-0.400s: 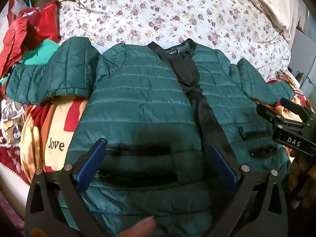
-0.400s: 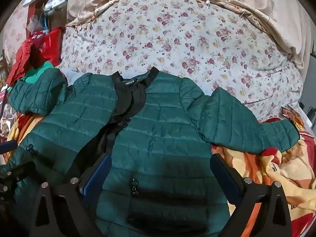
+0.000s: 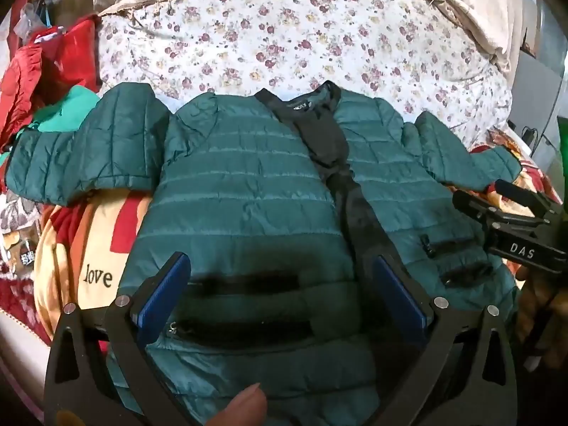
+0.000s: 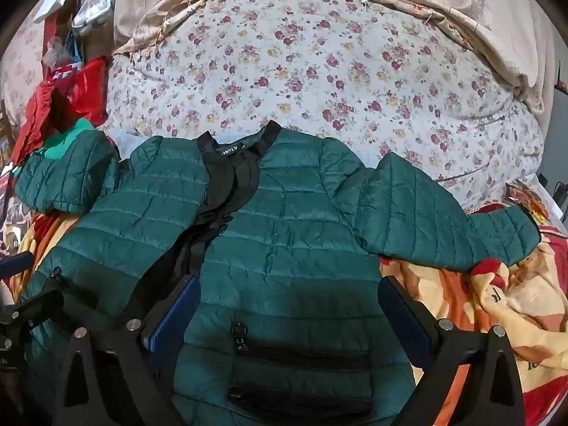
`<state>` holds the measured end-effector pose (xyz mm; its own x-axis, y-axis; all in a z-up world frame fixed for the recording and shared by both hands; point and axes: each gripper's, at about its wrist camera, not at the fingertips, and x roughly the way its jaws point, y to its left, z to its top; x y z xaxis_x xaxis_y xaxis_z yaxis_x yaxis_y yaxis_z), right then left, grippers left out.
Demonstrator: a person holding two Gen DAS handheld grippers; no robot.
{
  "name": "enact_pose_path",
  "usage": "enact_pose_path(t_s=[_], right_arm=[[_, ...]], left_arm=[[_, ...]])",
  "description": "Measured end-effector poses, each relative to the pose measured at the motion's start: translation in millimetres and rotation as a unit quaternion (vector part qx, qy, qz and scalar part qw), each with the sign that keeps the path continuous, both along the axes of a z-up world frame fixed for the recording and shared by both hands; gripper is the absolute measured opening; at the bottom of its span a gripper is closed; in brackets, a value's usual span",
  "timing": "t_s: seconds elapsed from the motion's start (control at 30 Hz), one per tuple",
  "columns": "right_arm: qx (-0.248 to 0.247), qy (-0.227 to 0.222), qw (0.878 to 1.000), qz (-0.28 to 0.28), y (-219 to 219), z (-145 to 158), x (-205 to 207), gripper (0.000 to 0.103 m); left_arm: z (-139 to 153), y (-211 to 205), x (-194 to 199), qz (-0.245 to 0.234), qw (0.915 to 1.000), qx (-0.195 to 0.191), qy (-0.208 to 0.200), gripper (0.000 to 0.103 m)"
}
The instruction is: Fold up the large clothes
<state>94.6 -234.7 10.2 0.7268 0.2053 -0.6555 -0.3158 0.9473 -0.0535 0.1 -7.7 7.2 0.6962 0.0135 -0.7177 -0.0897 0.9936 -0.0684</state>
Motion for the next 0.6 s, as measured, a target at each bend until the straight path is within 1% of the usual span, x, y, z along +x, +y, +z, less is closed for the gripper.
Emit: enact_pose_path(t_s=[0.17, 0.33, 0.4, 0.5, 0.6], right_arm=[[0.003, 0.005, 1.000, -0.004, -2.4, 5.4, 7.4, 0.099], [0.009, 0.010, 1.000, -0.007, -4.2, 6.1, 9.3, 0.099], [0.012, 0.011, 1.000, -0.008, -4.5, 6.4, 9.8, 0.099], [0.015, 0.013, 1.000, -0.008, -5.4, 6.2, 10.4, 0.099], [0.016, 0.014, 1.000, -0.008, -5.2, 5.6, 10.3, 0.099]], left_arm=[[0.9, 2.9, -2.2, 0.011, 0.9999, 0.010, -0.003, 0.103], [0.3, 8.7, -4.4, 0.010, 0.9999, -0.003, -0.006, 0.103], [0.3, 8.1, -4.2, 0.003, 1.0000, -0.009, -0.004, 0.103], [-0.6, 5.5, -4.7, 0.002, 1.0000, -0.003, -0.001, 0.103], [-2.0, 7.0, -4.4, 0.003, 0.9999, -0.013, 0.003, 0.103]])
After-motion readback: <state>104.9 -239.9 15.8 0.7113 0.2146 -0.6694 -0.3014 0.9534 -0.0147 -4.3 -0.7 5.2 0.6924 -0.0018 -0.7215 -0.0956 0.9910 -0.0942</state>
